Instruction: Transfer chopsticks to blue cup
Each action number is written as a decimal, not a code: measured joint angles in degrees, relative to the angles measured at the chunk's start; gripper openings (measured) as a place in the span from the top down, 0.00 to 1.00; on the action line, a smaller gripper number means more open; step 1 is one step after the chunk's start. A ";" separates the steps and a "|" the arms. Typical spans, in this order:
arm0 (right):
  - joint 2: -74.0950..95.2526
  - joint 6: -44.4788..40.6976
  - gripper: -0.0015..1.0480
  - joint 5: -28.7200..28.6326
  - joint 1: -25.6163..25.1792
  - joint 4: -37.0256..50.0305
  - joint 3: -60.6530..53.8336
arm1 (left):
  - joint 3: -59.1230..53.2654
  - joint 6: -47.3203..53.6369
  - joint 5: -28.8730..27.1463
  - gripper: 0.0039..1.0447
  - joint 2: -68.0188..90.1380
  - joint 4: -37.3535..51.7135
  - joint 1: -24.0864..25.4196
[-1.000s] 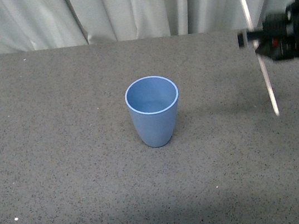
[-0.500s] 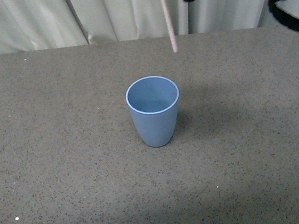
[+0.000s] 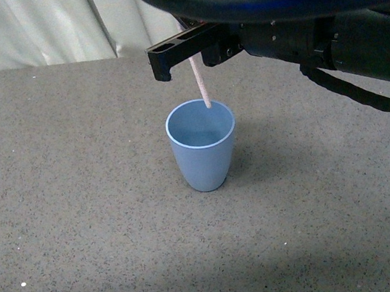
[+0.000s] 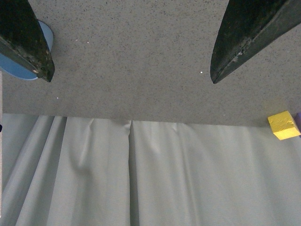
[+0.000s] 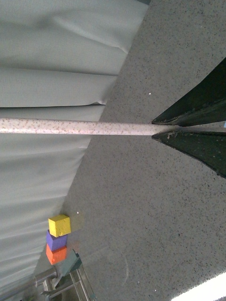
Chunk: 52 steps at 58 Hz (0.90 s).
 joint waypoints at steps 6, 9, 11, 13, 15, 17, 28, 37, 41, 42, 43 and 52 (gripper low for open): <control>0.04 0.55 0.78 -0.17 -0.22 0.90 -0.02 | 0.00 0.00 0.00 0.06 0.00 0.00 0.00; 0.00 0.83 0.68 0.13 -0.31 1.25 -0.15 | 0.00 0.00 0.00 0.06 0.00 0.00 0.00; -0.11 1.05 0.61 0.33 -0.42 1.62 -0.63 | 0.00 0.00 0.00 0.06 0.00 -0.02 0.00; -0.33 1.14 0.56 0.48 -0.50 1.73 -1.09 | 0.00 0.00 -0.02 0.06 0.00 0.00 0.00; -0.59 1.11 0.51 1.05 -0.61 1.73 -1.51 | 0.00 0.00 -0.02 0.06 0.00 0.00 0.00; -1.16 1.05 0.44 2.29 -0.70 1.60 -1.99 | 0.00 0.00 0.00 0.06 0.00 0.00 0.00; -4.44 -0.15 0.14 6.25 -1.73 2.38 -3.87 | 0.00 0.00 -0.02 0.06 0.00 0.00 0.00; -6.47 -0.37 0.22 28.20 -1.07 7.06 -7.78 | 0.00 0.00 0.04 0.06 0.02 -0.02 0.00; -10.21 -0.39 0.34 36.89 -2.58 8.22 -12.15 | 0.00 0.00 -0.04 0.06 0.02 0.00 0.00; -10.82 -0.37 0.36 37.18 -2.91 8.35 -12.79 | 0.00 0.00 -0.04 0.06 0.02 0.00 0.00; -12.74 -0.39 0.41 37.09 -3.98 8.63 -14.75 | 0.00 0.00 -0.11 0.06 0.00 0.00 0.00; -21.51 -0.42 0.68 33.07 -9.18 8.72 -23.67 | 0.00 0.00 0.00 0.06 0.02 0.00 0.00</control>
